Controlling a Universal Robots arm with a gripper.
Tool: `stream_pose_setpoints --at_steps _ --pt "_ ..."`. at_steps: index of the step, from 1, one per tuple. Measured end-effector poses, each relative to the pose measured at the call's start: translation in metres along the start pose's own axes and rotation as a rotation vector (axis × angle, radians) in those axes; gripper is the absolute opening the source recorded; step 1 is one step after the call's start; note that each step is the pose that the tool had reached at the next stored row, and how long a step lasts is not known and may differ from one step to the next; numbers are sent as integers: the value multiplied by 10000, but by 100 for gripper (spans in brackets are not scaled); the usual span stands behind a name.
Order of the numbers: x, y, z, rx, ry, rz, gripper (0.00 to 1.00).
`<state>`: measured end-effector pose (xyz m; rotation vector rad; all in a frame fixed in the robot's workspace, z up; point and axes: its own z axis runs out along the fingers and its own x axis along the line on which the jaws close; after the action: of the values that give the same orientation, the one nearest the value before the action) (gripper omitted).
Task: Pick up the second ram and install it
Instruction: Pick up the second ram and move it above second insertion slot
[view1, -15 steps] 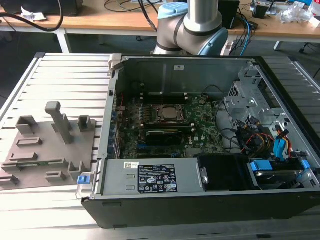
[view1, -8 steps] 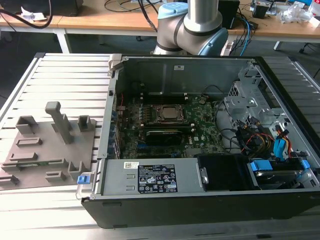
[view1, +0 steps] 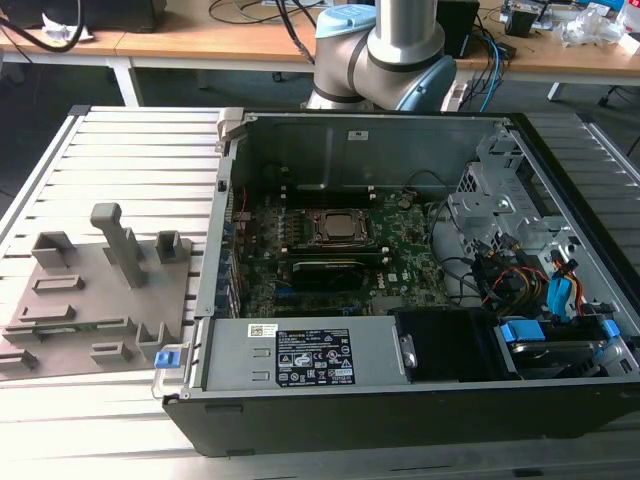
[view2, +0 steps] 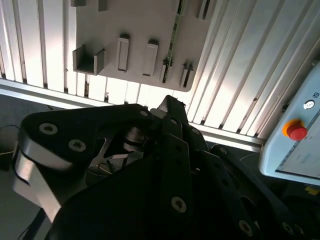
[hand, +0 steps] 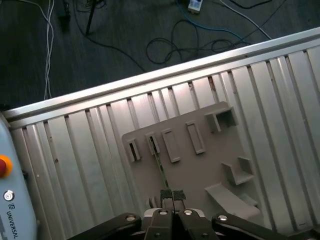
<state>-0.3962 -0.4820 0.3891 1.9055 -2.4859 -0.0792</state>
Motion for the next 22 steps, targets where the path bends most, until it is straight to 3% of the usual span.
stream_pose_setpoints --at_steps 7,10,15,22 --pt "0 0 0 -22 41 -901 11" --pt "0 0 0 -22 41 -907 11" --pt "0 0 0 -22 41 -910 36" --pt "1 -1 33 -23 43 -923 36"
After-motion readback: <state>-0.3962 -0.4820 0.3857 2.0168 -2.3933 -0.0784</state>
